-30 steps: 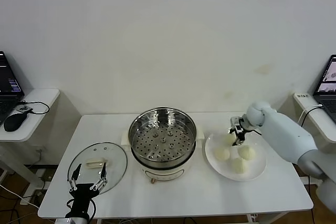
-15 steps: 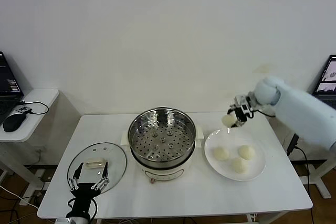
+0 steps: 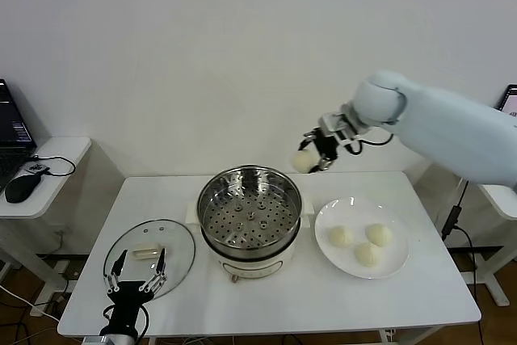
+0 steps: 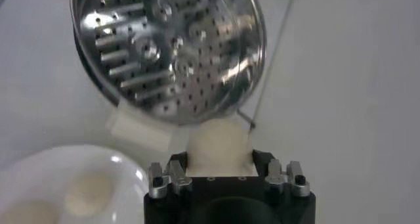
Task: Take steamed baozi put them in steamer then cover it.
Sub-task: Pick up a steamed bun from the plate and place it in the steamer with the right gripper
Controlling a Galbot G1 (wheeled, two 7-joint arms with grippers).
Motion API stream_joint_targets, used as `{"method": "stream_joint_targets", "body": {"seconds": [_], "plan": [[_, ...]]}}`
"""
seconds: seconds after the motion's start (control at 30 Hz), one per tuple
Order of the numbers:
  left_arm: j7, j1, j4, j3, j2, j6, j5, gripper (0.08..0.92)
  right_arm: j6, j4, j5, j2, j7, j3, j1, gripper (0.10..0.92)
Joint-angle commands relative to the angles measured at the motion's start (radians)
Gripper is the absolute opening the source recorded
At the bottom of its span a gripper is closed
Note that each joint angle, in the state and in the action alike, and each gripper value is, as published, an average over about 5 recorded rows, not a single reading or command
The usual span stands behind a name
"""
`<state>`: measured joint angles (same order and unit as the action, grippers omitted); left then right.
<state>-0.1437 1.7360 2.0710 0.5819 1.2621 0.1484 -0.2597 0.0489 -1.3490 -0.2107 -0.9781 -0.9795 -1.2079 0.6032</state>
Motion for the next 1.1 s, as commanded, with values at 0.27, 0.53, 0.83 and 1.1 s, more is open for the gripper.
{"method": "stream_joint_targets", "body": {"seconds": [0.27,0.53,0.83,1.1], "plan": [[0.004,0.016,-0.001,0.031,0.011,0.007,-0.002,0.823,-0.204,0.128,0.170,-0.246,0.056,-0.091,-0.044,0.628],[0.005,0.012,-0.004,0.034,0.016,0.006,-0.001,0.823,-0.299,0.227,0.312,-0.275,0.063,-0.088,-0.117,0.623],[0.006,0.015,-0.004,0.037,0.012,0.008,0.001,0.823,-0.361,0.298,0.395,-0.292,0.101,-0.062,-0.187,0.622],[0.007,0.017,-0.004,0.041,0.009,0.012,0.001,0.823,-0.391,0.335,0.413,-0.317,0.135,-0.048,-0.197,0.628]]}}
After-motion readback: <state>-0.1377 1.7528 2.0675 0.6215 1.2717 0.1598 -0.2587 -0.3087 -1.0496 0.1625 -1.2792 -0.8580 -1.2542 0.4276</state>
